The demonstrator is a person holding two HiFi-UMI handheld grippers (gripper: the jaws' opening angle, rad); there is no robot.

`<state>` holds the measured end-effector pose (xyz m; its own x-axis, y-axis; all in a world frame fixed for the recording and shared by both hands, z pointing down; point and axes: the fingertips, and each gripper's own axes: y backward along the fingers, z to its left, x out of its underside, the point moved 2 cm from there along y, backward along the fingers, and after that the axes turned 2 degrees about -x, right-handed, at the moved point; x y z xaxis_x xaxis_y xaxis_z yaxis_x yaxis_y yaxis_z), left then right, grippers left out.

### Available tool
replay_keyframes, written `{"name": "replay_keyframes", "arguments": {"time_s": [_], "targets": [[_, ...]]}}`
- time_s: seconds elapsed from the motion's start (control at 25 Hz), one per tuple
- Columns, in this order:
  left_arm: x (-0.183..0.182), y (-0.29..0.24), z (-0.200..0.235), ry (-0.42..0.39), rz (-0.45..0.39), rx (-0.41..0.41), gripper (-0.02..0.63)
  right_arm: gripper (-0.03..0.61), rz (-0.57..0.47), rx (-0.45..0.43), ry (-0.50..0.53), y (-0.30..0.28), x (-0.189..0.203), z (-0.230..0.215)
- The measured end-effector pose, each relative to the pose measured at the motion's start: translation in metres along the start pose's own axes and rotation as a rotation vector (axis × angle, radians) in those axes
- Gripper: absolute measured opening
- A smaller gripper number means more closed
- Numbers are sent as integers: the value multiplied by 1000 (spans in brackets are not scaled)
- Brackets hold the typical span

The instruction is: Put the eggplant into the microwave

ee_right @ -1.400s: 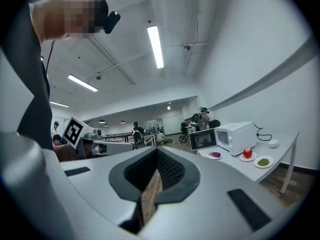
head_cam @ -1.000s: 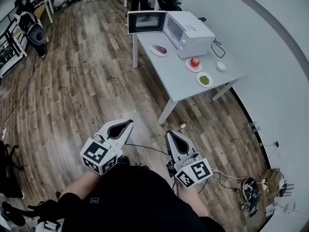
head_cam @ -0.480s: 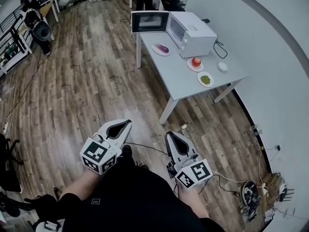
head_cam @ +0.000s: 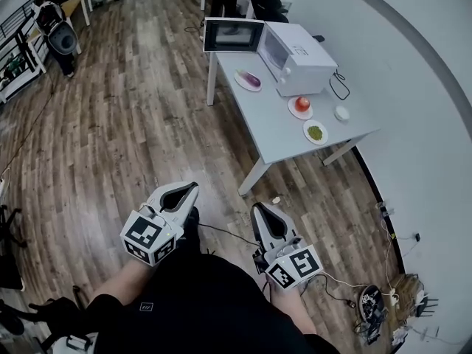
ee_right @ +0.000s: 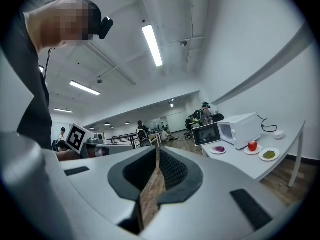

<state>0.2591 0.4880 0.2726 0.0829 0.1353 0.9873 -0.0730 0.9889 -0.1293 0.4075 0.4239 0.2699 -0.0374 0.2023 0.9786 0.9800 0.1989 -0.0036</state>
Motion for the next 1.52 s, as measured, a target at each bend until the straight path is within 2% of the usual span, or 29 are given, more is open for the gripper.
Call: {"name": "replay_keyframes", "arguments": {"time_s": [0.2, 0.36, 0.64, 0.92, 1.24, 1.52], "targets": [[-7, -30, 39, 4, -18, 6, 9, 29, 22, 13, 56, -43, -5, -19], [-19, -58, 77, 2, -37, 15, 9, 86, 26, 23, 45, -85, -12, -41], [-35, -97, 149, 0, -34, 27, 9, 109, 36, 43, 21, -163, -23, -76], [-44, -113, 228, -7, -18, 17, 9, 110, 37, 55, -8, -247, -19, -87], [-42, -143, 269, -16, 13, 35, 9, 121, 70, 53, -29, -296, -8, -107], [-36, -182, 304, -4, 44, 6, 9, 121, 63, 42, -44, -333, -4, -147]]}}
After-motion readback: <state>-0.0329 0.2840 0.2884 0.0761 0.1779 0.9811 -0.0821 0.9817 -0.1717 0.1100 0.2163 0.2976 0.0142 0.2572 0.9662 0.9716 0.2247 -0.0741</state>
